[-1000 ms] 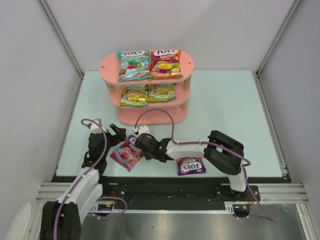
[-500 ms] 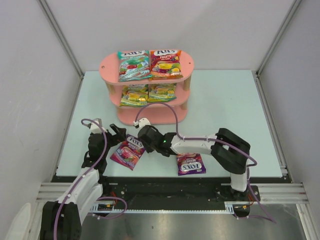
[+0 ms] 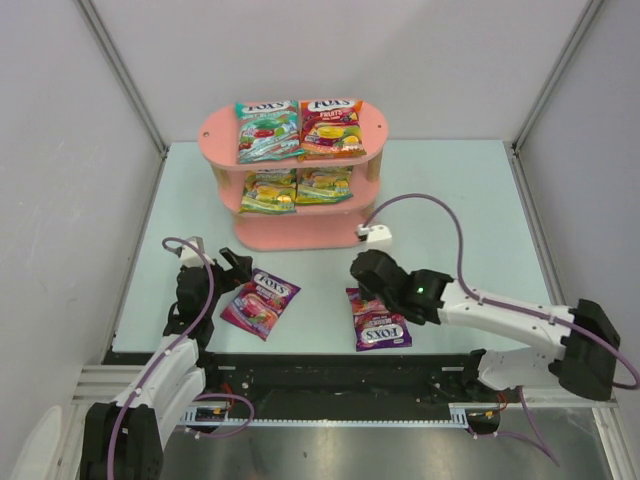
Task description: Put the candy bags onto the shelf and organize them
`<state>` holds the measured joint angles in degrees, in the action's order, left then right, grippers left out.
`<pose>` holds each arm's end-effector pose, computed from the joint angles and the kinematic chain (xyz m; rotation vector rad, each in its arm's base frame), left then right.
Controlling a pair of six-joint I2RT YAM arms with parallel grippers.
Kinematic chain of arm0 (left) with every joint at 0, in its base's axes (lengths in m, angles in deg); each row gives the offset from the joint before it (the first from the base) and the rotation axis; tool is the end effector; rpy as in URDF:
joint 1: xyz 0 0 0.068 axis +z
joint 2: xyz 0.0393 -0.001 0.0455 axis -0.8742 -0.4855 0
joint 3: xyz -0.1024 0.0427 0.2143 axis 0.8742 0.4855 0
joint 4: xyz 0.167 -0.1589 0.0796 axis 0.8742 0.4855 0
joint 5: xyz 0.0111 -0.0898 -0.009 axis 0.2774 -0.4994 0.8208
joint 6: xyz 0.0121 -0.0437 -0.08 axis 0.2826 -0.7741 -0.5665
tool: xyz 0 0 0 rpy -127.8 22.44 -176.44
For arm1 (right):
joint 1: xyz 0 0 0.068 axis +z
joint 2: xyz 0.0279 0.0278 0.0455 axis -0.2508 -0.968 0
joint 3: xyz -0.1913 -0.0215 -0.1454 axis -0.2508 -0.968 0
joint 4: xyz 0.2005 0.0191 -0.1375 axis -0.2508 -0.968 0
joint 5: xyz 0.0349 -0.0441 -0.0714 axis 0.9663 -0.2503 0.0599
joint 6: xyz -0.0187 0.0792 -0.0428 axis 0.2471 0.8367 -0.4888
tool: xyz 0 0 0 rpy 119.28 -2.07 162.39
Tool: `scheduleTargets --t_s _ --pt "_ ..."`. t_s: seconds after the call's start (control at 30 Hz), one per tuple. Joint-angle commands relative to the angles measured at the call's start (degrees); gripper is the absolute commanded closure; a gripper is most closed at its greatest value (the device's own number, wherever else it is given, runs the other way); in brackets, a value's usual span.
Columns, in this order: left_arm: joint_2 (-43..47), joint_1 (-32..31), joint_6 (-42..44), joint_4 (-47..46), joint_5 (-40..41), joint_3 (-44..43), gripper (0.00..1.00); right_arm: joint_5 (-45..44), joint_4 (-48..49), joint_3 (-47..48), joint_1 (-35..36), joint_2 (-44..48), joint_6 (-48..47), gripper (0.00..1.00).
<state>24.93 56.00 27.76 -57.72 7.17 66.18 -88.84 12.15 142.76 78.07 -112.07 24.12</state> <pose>0.2163 -0.0191 0.1367 -0.4042 1.8694 -0.4127 0.1650 0.2439 0.2117 -0.4069 2.2076 0.3156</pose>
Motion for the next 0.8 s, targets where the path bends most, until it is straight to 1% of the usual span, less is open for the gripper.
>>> scheduleTargets --t_s 0.0,0.03,0.1,0.13,0.17,0.3,0.37,0.5,0.67,0.77 --pt "0.42 0.47 -0.19 -1.40 -0.30 -1.08 0.00 -8.56 -17.27 -2.47 -2.81 6.30 12.87 1.00" --pt "0.33 0.47 -0.19 -1.31 -0.21 -0.99 0.00 -8.92 -19.15 -3.43 -3.34 7.96 17.07 1.00" --pt "0.33 0.47 -0.19 -1.40 -0.21 -0.99 0.00 -9.28 -22.40 -5.28 -3.96 9.37 20.44 1.00" --pt "0.33 0.47 -0.19 -1.40 -0.21 -0.99 0.00 -9.10 -22.85 -6.33 -4.22 10.16 23.67 1.00" --pt "0.42 0.47 -0.10 -1.31 -0.21 -0.99 0.00 -8.93 -23.12 -9.04 -5.01 11.74 24.75 1.00" --pt "0.42 0.47 -0.19 -1.40 -0.21 -0.99 0.00 -7.09 -22.77 -15.03 -8.70 14.91 29.15 1.00" --pt "0.42 0.47 -0.28 -1.40 -0.12 -0.99 0.00 -5.16 -21.81 -16.88 -11.06 16.32 29.15 1.00" --pt "0.51 0.47 -0.28 -1.31 -0.12 -0.99 0.00 -1.99 -18.73 -21.27 -12.75 16.24 28.10 1.00" --pt "0.51 0.47 -0.19 -1.31 -0.12 -0.99 0.00 3.71 -12.59 -24.53 -12.49 13.25 25.03 1.00" --pt "0.51 0.47 -0.28 -1.31 -0.03 -0.99 0.00 4.26 -11.43 -24.98 -9.86 10.53 23.79 1.00"
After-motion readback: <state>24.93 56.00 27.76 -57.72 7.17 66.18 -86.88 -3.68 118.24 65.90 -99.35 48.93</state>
